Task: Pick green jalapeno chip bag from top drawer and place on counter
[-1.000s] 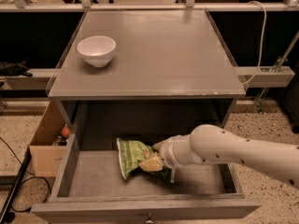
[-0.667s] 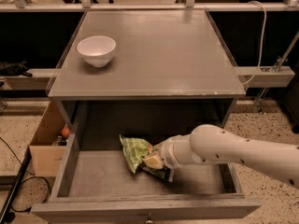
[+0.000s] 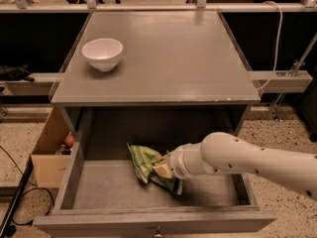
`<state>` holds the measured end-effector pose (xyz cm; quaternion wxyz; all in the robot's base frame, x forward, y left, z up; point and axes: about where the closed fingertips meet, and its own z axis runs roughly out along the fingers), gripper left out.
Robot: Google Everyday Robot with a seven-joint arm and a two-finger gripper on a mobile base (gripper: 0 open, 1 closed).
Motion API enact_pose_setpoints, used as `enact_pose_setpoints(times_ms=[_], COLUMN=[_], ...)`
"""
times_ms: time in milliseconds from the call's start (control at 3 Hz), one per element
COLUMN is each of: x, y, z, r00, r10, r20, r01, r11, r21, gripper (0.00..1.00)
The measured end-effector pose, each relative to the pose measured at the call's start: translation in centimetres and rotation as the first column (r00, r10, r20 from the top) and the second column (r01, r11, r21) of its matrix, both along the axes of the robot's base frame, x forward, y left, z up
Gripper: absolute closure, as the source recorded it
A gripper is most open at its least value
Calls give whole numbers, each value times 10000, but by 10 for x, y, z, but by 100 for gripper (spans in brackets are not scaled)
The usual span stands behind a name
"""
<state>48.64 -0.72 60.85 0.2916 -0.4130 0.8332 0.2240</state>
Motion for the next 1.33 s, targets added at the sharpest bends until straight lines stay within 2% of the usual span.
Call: enact_pose_setpoints(times_ms=[333,667,1000,1333], x=[0,-10,-37,-49], y=[0,-7,-22,-47], z=[0,4,78,152], r00=[10000,9996,9987,9888], r10=[0,-157,163,357], r20=[-1,-250,487,1447], r01=[0,153,-145,-248], r11=[10000,9998,9992,9968], r21=[-1,-161,-364,-765], gripper=[100,100,100,100])
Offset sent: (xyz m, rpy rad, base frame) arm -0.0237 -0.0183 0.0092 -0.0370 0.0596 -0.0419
